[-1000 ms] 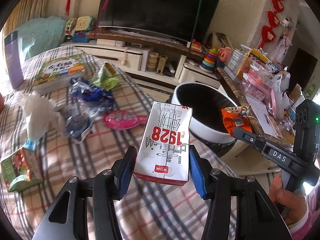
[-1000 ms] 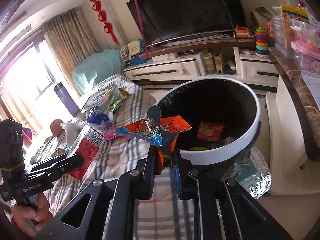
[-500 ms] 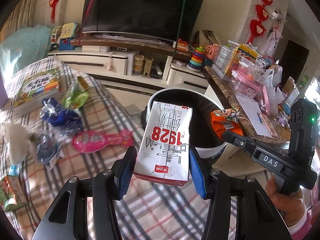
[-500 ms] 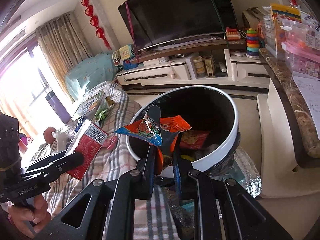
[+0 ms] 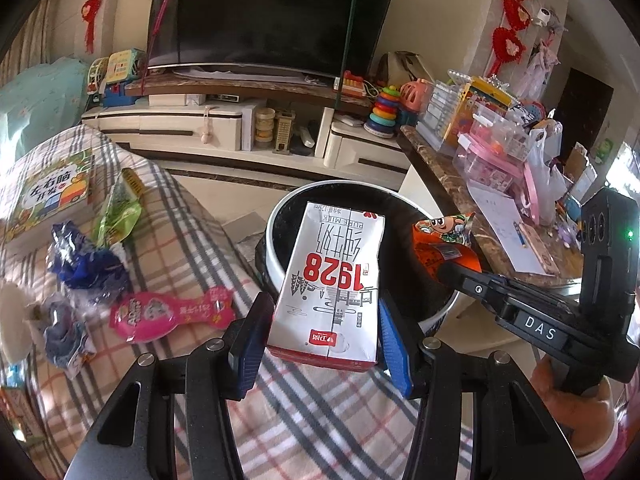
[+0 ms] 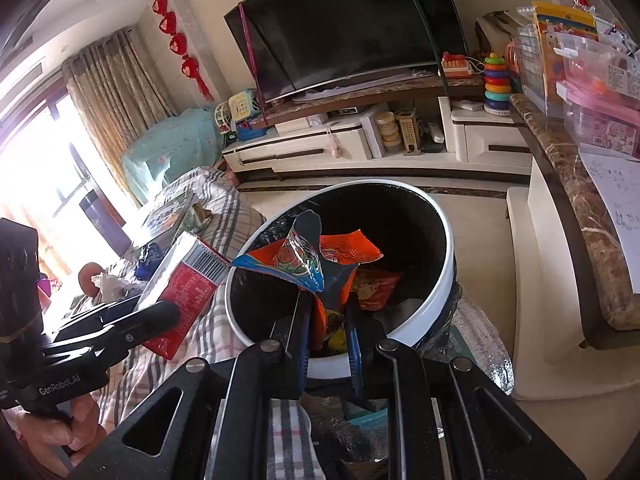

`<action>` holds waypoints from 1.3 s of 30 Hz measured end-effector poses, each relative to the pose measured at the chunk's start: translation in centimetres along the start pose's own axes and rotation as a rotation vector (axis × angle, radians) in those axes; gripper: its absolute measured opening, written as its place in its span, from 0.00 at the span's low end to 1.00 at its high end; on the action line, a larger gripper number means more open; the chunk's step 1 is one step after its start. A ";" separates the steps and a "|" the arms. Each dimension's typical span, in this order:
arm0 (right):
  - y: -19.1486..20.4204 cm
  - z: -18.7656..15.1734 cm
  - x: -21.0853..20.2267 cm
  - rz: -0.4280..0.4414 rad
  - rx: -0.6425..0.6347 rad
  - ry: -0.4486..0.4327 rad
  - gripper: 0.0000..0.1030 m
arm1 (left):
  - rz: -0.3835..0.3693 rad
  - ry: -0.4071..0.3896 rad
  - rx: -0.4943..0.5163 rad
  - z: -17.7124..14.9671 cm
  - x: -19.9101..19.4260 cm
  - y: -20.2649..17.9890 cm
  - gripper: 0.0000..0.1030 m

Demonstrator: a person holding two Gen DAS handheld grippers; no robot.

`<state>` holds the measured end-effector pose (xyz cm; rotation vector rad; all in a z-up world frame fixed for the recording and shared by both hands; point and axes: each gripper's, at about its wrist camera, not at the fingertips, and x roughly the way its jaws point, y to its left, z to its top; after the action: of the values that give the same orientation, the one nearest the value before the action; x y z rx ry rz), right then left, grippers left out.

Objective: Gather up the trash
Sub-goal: 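Open both tools to drop the carton and wrapper into the bin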

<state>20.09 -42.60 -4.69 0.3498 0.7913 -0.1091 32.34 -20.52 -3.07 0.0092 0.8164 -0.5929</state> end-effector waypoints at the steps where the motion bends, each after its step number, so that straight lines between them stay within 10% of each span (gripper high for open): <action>1: -0.1 0.2 0.1 -0.001 0.002 0.002 0.15 | 0.000 0.001 0.002 0.2 0.3 -0.1 0.49; 22: -1.6 1.4 2.2 -0.032 0.011 0.043 0.16 | 0.003 0.045 0.022 2.9 5.3 -1.2 0.50; 39: -2.5 1.6 1.7 -0.024 0.046 0.033 0.55 | 0.016 0.050 -0.060 1.5 4.1 0.2 0.60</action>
<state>21.81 -45.41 -5.57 0.3870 0.8268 -0.1446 35.66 -22.68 -4.91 -0.0244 0.8820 -0.5549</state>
